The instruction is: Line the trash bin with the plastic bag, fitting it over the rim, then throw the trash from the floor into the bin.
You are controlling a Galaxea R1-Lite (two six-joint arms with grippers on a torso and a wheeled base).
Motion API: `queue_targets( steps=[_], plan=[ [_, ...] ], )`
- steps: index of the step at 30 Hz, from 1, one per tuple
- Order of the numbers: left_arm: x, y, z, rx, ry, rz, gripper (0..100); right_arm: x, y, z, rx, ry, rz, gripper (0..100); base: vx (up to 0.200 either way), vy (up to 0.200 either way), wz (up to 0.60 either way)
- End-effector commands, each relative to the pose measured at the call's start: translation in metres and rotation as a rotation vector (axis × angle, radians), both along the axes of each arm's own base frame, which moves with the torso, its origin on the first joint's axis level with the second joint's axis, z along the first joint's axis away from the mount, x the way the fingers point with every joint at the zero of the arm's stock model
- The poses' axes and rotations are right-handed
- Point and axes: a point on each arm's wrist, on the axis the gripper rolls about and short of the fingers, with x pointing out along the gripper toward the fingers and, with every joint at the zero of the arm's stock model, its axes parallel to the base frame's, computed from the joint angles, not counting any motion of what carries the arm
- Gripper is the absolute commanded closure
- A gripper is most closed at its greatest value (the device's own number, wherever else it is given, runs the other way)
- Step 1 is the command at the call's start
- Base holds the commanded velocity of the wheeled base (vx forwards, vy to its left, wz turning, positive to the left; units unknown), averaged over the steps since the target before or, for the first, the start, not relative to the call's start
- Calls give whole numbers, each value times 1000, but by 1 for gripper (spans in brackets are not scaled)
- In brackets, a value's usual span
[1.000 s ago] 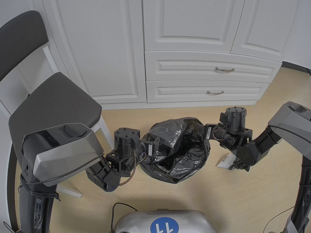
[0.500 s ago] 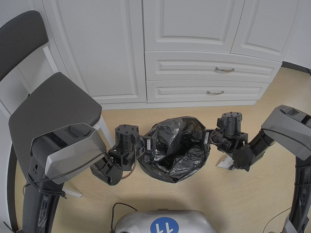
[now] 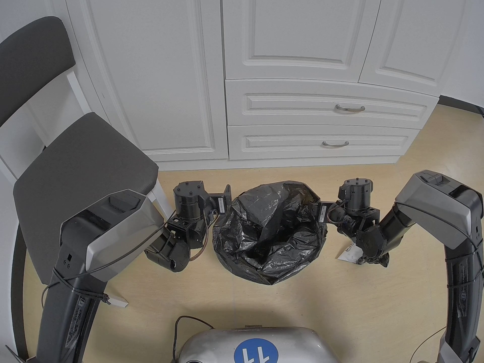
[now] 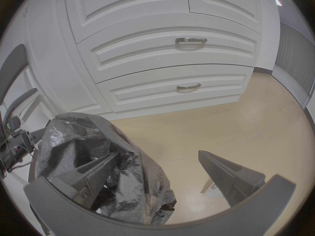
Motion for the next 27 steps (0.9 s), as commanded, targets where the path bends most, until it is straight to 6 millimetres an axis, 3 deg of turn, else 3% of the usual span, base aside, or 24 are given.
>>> queue_targets(
  steps=[1, 5, 10, 14, 22, 27],
  plan=[
    [4, 1, -8, -1, 4, 7, 0, 9, -5, -17, -5, 17, -25, 0, 0, 0, 0],
    [-1, 3, 0, -7, -1, 7, 0, 16, -11, -11, 6, -8, -42, 0, 0, 0, 0],
    [-21, 7, 28, -19, -25, -5, 0, 23, -25, -11, -6, -11, -79, 0, 0, 0, 0],
    [-41, 1, 36, -19, -28, -51, 0, 24, -33, -9, -12, -12, -92, 0, 0, 0, 0],
    [-73, -16, 24, -2, 20, -197, 0, 19, -36, -6, -37, 10, -88, 0, 0, 0, 0],
    [-76, -22, 8, 14, 50, -220, 0, 19, -34, -28, -67, 112, -82, 0, 0, 0, 0]
  ],
)
